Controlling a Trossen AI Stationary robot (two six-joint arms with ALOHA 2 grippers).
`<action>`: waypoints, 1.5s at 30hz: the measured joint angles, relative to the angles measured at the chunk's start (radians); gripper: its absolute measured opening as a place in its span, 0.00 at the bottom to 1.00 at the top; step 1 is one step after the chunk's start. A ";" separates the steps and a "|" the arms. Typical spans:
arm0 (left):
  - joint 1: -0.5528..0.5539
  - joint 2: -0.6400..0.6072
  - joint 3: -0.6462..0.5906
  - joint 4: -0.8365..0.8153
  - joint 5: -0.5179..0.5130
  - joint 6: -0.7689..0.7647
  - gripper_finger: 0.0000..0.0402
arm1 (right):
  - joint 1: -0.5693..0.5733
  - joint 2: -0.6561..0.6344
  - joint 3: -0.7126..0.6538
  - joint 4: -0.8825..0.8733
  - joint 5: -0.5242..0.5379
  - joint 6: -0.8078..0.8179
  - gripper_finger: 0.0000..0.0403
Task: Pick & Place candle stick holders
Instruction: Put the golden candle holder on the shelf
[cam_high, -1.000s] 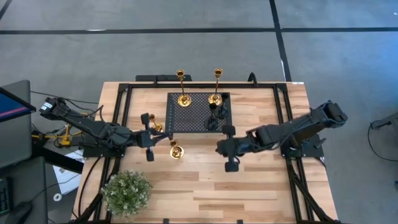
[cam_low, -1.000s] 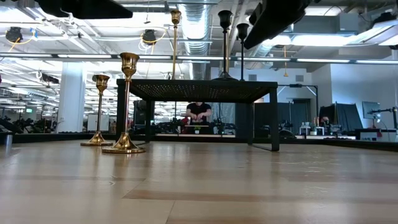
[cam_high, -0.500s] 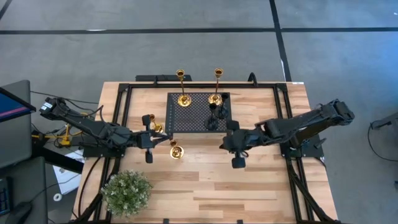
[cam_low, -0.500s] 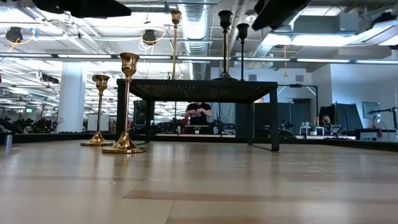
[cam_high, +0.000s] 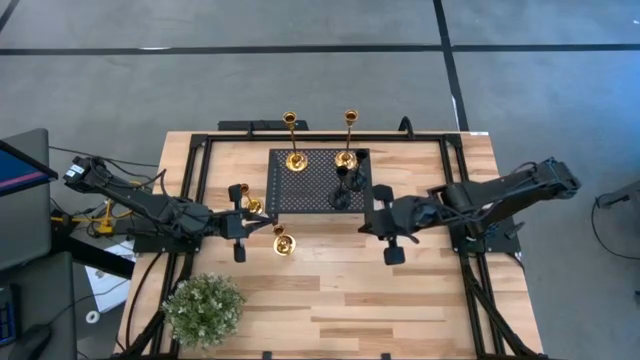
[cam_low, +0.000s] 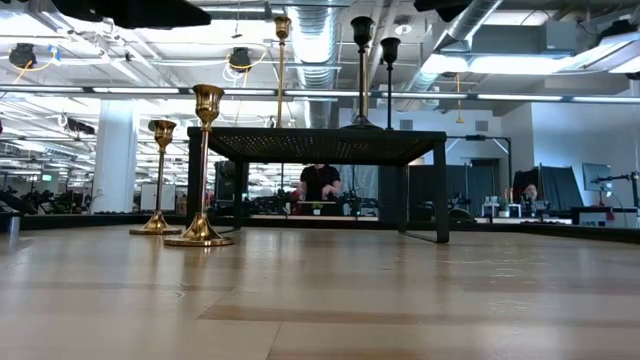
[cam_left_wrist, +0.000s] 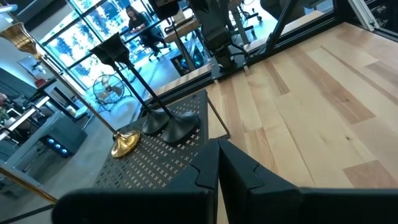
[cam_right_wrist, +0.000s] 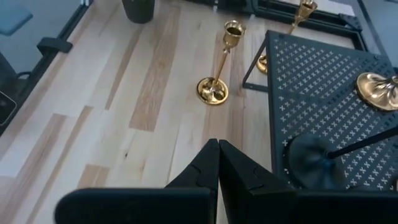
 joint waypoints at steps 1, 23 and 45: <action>0.000 0.000 0.000 0.000 0.000 0.000 0.02 | 0.000 -0.002 -0.002 0.003 0.000 0.000 0.00; 0.000 0.000 0.000 0.000 0.000 -0.001 0.02 | -0.051 -0.396 -0.492 0.393 -0.054 0.012 0.00; 0.000 0.000 0.000 0.000 0.000 -0.001 0.02 | -0.052 -0.521 -0.676 0.544 -0.132 0.001 0.00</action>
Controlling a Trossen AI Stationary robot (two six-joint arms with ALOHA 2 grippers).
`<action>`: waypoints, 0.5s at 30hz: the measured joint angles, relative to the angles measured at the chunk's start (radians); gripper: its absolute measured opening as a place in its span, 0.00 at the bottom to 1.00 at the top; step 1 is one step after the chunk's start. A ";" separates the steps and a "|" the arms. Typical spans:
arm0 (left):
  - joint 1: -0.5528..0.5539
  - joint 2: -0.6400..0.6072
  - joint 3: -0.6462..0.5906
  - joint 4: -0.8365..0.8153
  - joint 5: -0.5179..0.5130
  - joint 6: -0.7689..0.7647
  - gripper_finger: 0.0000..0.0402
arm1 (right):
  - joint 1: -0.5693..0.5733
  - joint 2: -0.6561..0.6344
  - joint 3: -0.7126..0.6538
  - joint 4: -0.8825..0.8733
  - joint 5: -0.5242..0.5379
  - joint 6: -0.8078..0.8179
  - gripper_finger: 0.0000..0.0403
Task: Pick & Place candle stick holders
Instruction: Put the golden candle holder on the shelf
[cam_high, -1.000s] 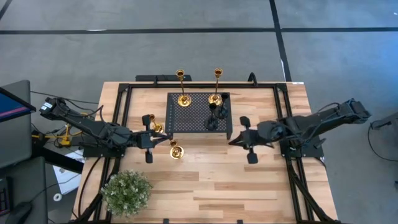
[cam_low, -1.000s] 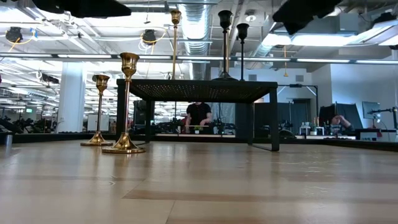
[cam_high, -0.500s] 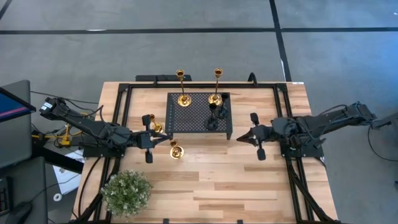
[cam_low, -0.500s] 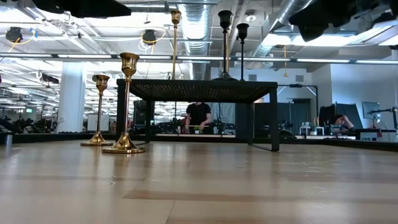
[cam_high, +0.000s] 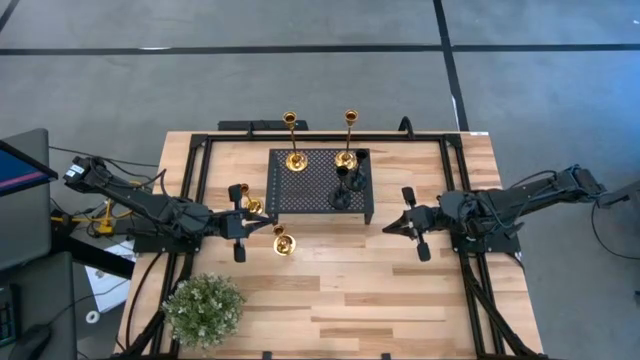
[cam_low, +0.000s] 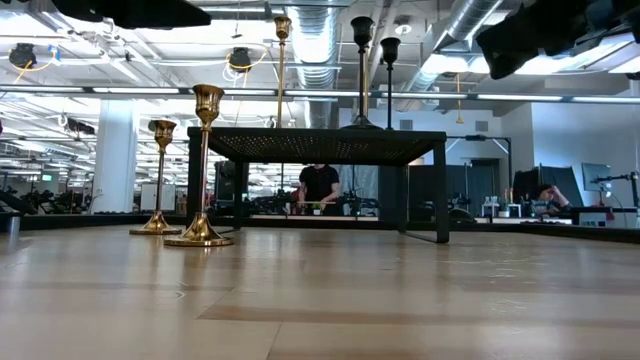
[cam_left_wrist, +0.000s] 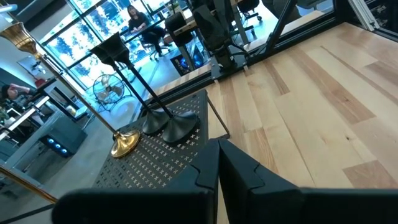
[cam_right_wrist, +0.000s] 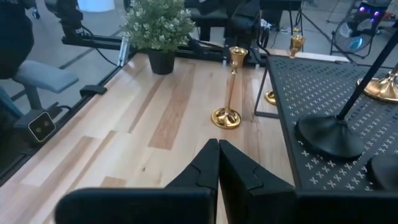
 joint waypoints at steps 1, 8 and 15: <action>0.000 0.000 0.000 0.000 0.000 0.000 0.02 | 0.000 0.000 0.000 0.003 0.000 -0.003 0.00; 0.000 0.000 0.000 0.000 0.000 0.000 0.02 | 0.000 0.000 0.000 0.003 0.000 -0.024 0.00; 0.000 0.000 0.000 0.000 0.000 0.000 0.02 | 0.000 0.000 0.000 0.003 0.000 -0.025 0.00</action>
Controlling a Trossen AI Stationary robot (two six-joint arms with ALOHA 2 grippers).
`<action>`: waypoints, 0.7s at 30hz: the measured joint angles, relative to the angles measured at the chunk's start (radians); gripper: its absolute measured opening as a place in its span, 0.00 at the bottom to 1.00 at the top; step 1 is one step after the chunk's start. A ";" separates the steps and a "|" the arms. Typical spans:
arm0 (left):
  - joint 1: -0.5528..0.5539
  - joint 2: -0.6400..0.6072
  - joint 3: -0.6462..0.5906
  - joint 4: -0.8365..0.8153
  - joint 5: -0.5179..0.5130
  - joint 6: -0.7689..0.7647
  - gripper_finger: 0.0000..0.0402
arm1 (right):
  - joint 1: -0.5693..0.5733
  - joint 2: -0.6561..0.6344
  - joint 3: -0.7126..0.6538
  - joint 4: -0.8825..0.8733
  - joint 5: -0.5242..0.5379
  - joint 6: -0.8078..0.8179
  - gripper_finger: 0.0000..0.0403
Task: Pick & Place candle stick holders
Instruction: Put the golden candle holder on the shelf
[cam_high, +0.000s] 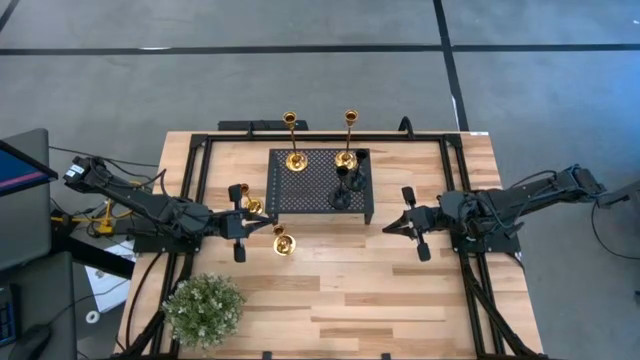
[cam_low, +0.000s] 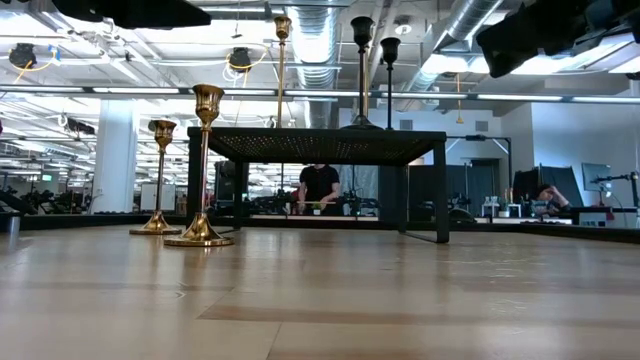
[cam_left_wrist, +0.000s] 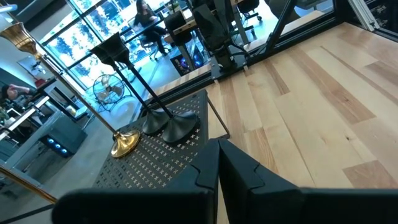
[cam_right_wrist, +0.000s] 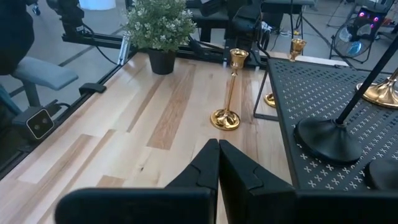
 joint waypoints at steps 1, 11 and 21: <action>0.000 0.000 0.000 0.000 0.000 0.000 0.02 | 0.000 0.000 0.000 0.000 0.000 -0.001 0.00; 0.000 0.000 0.000 0.000 0.000 0.000 0.02 | 0.000 0.002 -0.043 0.057 0.000 0.004 0.00; 0.000 0.000 0.000 0.000 0.000 0.000 0.02 | -0.025 -0.038 -0.146 0.186 -0.016 0.007 0.00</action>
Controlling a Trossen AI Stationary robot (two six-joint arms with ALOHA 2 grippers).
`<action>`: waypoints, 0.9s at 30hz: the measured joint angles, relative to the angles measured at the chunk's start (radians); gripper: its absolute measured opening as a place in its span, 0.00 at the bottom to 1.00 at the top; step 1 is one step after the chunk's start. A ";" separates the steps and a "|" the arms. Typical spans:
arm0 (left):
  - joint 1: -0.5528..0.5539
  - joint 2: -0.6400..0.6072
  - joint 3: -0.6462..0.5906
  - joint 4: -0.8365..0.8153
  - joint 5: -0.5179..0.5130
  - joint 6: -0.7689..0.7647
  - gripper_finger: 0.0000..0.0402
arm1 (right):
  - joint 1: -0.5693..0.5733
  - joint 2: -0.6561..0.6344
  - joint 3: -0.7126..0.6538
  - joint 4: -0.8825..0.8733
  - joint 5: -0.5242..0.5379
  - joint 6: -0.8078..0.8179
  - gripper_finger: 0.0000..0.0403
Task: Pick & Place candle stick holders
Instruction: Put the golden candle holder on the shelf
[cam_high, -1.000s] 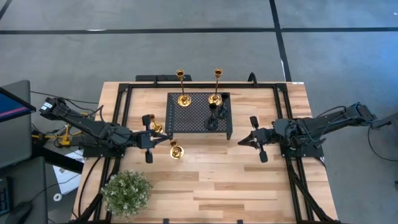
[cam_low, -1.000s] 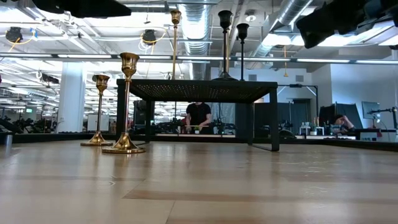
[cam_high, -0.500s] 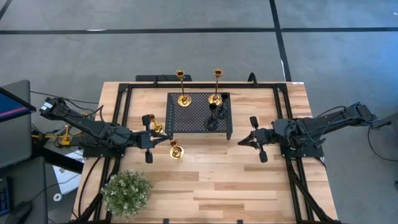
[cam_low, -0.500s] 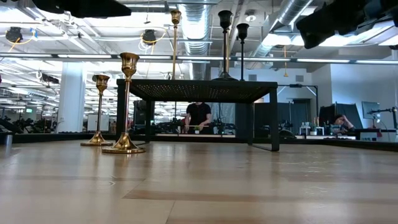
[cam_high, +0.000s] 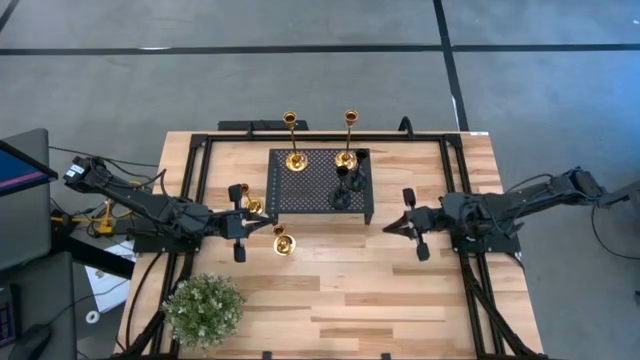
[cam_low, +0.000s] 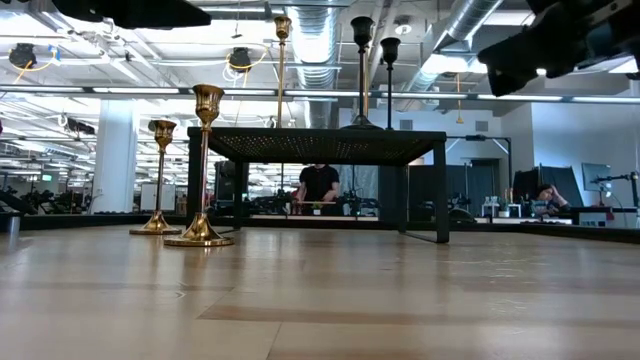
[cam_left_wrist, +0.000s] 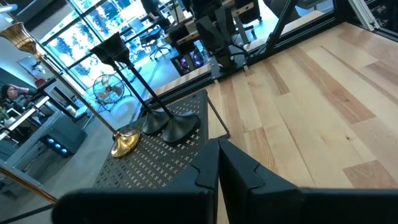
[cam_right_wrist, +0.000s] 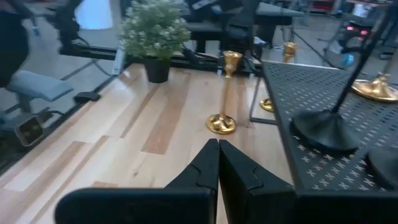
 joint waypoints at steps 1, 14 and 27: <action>0.000 0.000 0.000 0.000 0.000 0.000 0.02 | -0.005 -0.009 0.000 -0.007 -0.017 -0.004 0.00; 0.000 0.000 -0.024 -0.010 0.000 -0.023 0.02 | -0.008 -0.044 0.000 -0.043 -0.060 0.011 0.00; -0.001 -0.002 -0.036 -0.028 -0.278 -0.179 0.01 | -0.008 -0.044 0.001 -0.027 -0.060 0.010 0.00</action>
